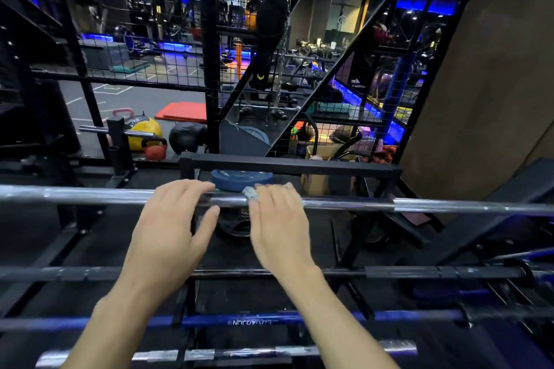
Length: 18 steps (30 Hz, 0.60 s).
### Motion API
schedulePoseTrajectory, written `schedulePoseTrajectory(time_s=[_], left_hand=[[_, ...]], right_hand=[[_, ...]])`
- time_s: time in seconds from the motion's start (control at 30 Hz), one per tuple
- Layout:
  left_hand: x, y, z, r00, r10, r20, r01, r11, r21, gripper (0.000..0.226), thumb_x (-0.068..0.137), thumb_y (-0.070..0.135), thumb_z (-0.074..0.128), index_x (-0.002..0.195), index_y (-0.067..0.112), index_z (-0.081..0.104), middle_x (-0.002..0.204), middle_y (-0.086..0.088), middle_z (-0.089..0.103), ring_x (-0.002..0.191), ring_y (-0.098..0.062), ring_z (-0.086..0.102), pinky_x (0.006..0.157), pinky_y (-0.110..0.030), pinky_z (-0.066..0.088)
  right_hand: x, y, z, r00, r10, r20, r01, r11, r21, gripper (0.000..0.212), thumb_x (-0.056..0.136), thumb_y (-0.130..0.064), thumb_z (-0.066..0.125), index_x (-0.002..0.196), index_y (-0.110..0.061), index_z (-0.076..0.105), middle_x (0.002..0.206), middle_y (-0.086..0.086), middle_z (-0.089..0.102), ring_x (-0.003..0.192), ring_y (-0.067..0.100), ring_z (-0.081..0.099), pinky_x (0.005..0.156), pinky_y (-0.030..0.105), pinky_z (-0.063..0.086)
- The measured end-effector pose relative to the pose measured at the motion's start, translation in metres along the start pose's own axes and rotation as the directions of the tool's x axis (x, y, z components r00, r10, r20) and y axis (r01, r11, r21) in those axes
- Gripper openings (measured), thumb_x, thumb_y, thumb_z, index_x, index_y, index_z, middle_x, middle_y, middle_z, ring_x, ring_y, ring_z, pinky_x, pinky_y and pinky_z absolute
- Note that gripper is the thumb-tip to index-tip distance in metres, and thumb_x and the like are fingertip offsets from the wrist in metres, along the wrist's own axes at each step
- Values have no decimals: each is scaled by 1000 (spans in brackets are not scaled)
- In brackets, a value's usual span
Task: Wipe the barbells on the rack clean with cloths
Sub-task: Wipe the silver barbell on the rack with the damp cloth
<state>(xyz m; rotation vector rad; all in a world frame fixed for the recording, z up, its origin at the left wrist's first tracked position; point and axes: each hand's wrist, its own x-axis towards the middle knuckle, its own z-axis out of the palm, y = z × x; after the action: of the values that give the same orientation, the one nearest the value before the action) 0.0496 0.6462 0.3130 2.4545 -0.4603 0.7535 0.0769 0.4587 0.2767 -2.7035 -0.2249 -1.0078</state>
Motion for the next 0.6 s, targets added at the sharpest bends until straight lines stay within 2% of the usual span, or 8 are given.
schedulePoseTrajectory(time_s=[0.1,0.17,0.27,0.3,0.37,0.47,0.53,0.6], left_hand=[[-1,-7,4,999,-41,28,41,999,-9,37,96,30,66,131,20,61,126,9,60,124,-13,48,105,-26,34],[-2,-13,6,996,-74,43,76,997,-34,40,95,31,65,134,23,57,129,13,57,126,-11,47,104,-26,35],[-7,-19,6,992,-118,53,124,986,-110,47,96,28,64,140,23,52,132,15,54,128,-8,46,106,-22,33],[-8,-20,6,988,-141,56,148,977,-150,48,97,26,62,143,22,50,134,15,53,130,-6,45,107,-20,31],[-8,-20,5,983,-172,65,182,960,-213,50,99,20,55,148,20,46,141,11,52,135,-7,43,111,-21,28],[-6,-22,4,979,-190,68,200,956,-215,53,99,8,49,151,14,42,148,2,50,137,-11,42,113,-18,24],[-6,-25,3,980,-189,56,196,962,-191,53,98,5,48,151,11,43,148,-3,51,136,-13,43,112,-17,25],[-8,-26,2,980,-196,40,200,962,-183,52,98,6,47,150,11,44,146,-5,54,135,-15,45,112,-19,27]], right_hand=[[-7,33,-21,1000,-7,26,8,999,-52,44,109,-24,24,126,-20,64,114,-4,66,105,19,54,107,34,36],[-16,65,-33,994,98,-54,-102,992,-72,42,107,-20,26,122,-18,65,111,0,65,102,23,54,102,37,39],[-18,68,-28,962,247,-119,-255,965,-59,36,106,-19,29,118,-12,63,110,4,63,105,29,56,111,46,36],[-16,52,-19,970,218,-106,-226,972,-65,37,107,-18,28,120,-12,62,112,4,62,109,29,55,113,48,33],[-11,9,0,997,69,-28,-70,996,-56,41,108,-18,25,131,-14,58,125,1,59,121,26,50,117,47,27],[-7,-44,22,991,-114,62,113,993,32,45,106,-20,33,147,-8,48,145,7,52,136,28,45,122,48,24],[-2,-46,16,981,-178,76,173,982,73,47,106,-24,35,148,-6,48,148,9,52,138,27,46,122,46,26],[-6,-24,4,977,-205,64,200,977,71,42,106,-16,42,146,-9,48,144,9,56,134,26,49,120,45,31]])
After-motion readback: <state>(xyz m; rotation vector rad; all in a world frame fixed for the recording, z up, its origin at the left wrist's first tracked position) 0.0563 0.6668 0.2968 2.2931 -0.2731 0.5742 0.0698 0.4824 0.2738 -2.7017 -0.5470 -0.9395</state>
